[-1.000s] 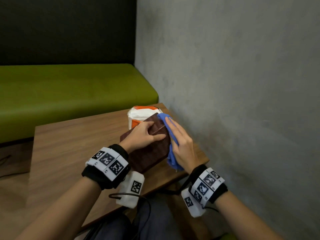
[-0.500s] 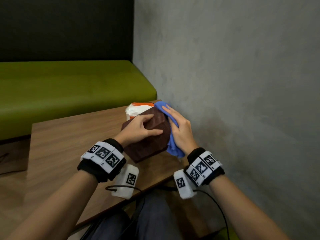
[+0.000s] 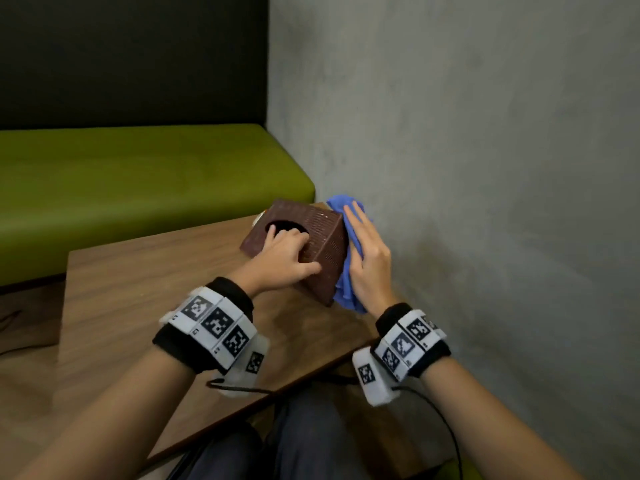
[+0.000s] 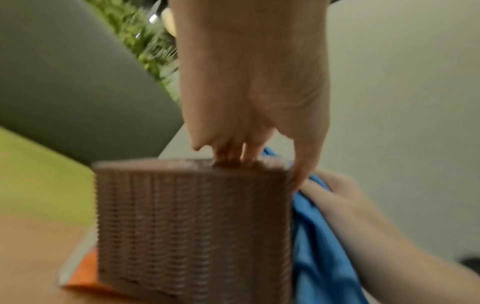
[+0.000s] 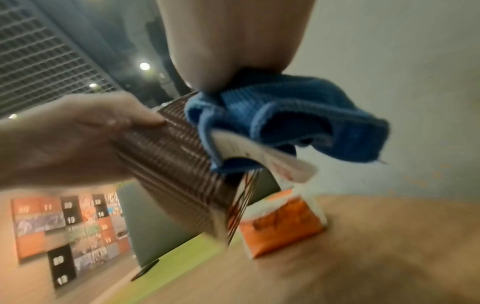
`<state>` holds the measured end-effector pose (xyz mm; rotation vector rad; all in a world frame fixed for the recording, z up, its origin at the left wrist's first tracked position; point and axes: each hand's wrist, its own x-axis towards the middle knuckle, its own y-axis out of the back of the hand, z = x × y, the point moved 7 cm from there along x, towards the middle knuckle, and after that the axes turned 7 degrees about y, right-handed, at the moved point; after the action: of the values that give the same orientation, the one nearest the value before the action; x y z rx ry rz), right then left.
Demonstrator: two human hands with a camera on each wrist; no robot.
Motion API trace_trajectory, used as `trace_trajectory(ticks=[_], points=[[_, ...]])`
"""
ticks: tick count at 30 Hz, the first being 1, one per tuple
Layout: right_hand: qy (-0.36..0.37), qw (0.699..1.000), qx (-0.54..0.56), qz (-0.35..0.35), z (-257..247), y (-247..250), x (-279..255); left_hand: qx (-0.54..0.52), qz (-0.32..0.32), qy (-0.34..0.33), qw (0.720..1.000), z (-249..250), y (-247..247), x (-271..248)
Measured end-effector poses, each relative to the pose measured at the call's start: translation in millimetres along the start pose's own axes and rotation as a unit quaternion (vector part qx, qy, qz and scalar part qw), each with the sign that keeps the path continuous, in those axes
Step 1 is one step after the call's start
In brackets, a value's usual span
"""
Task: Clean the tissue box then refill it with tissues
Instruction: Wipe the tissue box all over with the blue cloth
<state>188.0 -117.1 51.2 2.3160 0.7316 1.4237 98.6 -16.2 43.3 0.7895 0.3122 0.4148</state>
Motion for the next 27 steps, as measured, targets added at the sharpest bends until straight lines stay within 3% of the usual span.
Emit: trace_trajectory(ticks=[2,5,8,11,15,17,20,24,27], points=[[0.018,0.999,-0.019,0.033,-11,-1,-23,-0.013,0.023,0.020,0.999,-2,8,3],[0.083,0.993,-0.062,0.055,-28,0,-42,-0.062,0.126,0.005,0.990,6,16,1],[0.129,0.987,-0.093,0.003,-33,1,-21,-0.073,0.135,-0.017,0.988,8,0,0],[0.061,0.996,-0.047,-0.047,-22,4,7,-0.083,0.103,-0.054,0.990,8,-5,-2],[-0.070,0.996,0.050,-0.001,-9,11,12,-0.083,0.139,-0.057,0.985,8,8,1],[-0.033,0.999,0.014,0.021,-22,8,1,-0.089,0.166,-0.034,0.982,4,14,1],[0.049,0.998,-0.045,-0.006,-33,3,-14,-0.091,0.170,-0.021,0.981,0,14,0],[-0.117,0.982,0.137,-0.053,14,8,5,-0.039,0.136,-0.075,0.987,0,0,-8],[-0.128,0.978,0.153,-0.063,13,10,6,-0.056,0.119,-0.092,0.987,3,2,-6]])
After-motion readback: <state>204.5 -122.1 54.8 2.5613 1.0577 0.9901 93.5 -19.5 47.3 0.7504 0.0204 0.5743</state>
